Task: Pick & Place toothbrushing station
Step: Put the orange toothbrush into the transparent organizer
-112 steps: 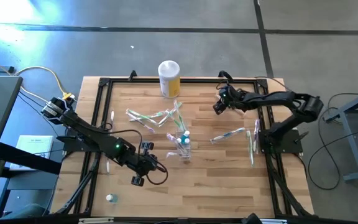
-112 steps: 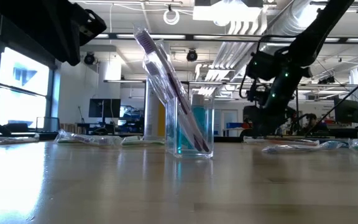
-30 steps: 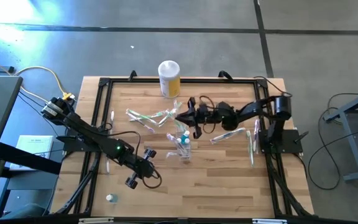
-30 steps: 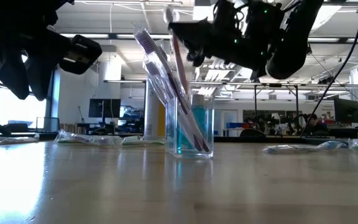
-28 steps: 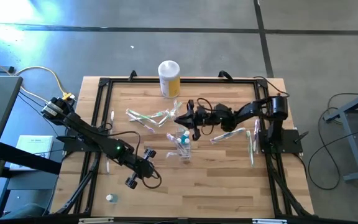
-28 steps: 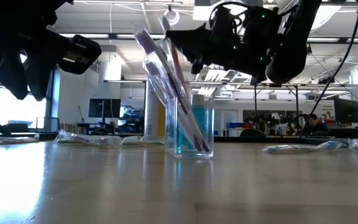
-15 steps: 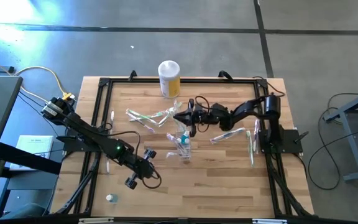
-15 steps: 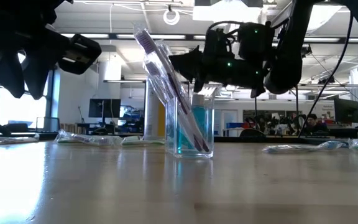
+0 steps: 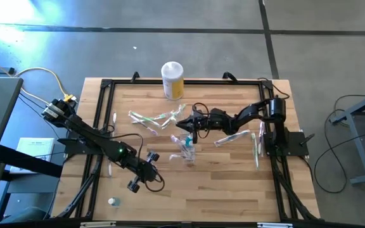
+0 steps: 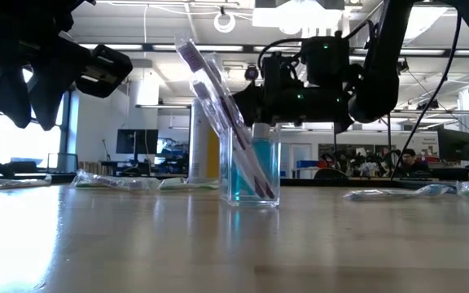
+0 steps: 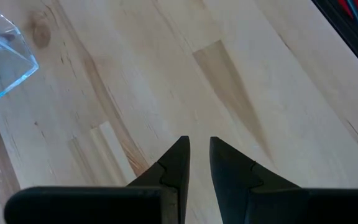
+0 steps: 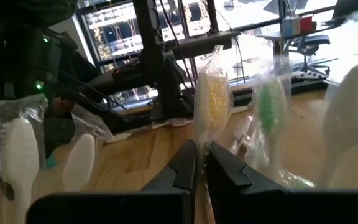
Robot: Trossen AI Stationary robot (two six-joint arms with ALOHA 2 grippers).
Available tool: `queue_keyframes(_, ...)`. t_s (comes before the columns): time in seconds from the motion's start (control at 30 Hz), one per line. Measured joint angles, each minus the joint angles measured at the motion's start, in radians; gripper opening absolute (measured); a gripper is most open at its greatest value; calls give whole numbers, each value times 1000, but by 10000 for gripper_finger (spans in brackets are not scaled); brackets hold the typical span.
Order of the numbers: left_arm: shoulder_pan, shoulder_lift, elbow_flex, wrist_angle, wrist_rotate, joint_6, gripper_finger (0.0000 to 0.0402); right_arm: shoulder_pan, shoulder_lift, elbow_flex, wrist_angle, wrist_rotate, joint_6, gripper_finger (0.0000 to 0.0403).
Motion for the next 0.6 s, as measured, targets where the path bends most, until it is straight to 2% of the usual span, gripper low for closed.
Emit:
queue_keyframes(0.3,0,0,0,0,0,0,58,0,0,0,-40,-41,26,19)
queue_keyframes(0.6,0,0,0,1,0,-10,58,0,-48,0,-123,-34,12,79)
